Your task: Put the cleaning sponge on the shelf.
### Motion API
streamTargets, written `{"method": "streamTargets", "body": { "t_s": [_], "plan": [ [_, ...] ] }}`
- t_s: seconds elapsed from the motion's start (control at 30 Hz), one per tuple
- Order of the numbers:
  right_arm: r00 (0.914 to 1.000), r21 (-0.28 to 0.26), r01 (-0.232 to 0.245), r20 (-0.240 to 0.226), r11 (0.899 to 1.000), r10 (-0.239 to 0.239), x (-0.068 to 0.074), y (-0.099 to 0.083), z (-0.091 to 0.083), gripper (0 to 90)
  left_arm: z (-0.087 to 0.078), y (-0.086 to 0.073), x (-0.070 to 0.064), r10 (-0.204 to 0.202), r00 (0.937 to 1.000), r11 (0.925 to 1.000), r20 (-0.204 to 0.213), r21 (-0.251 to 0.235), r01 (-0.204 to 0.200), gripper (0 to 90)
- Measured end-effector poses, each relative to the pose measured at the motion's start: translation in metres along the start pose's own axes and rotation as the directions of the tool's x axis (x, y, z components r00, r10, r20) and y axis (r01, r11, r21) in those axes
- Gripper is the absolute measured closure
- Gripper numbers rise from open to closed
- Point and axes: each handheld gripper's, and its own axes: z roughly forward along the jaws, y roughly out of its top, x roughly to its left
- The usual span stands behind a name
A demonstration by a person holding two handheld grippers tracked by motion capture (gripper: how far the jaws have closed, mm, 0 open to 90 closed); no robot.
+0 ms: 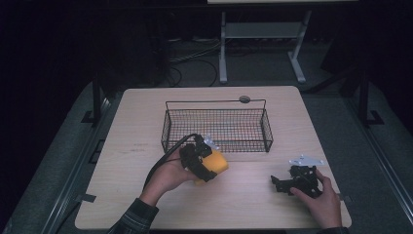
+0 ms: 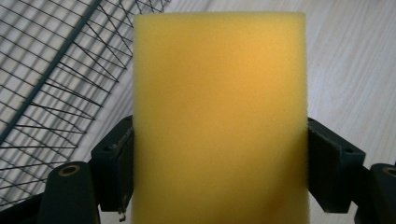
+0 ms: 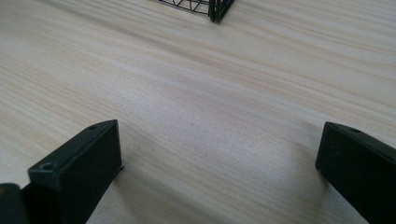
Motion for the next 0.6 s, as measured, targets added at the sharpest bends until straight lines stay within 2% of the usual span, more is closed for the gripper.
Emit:
{"method": "streamTargets", "body": {
  "t_s": [0.3,0.6],
  "plan": [
    [1.0,-0.001,0.001,0.002,1.0,-0.001,0.0,0.0,0.0,0.0,-0.011,0.008,0.01,0.002,0.9998,0.9999,-0.018,-0.011,-0.002,22.7],
    [1.0,-0.001,0.0,0.001,1.0,0.0,0.0,0.0,0.0,0.0,-0.016,0.013,0.022,-0.026,0.9994,0.9993,-0.024,-0.028,0.025,22.7]
  ]
}}
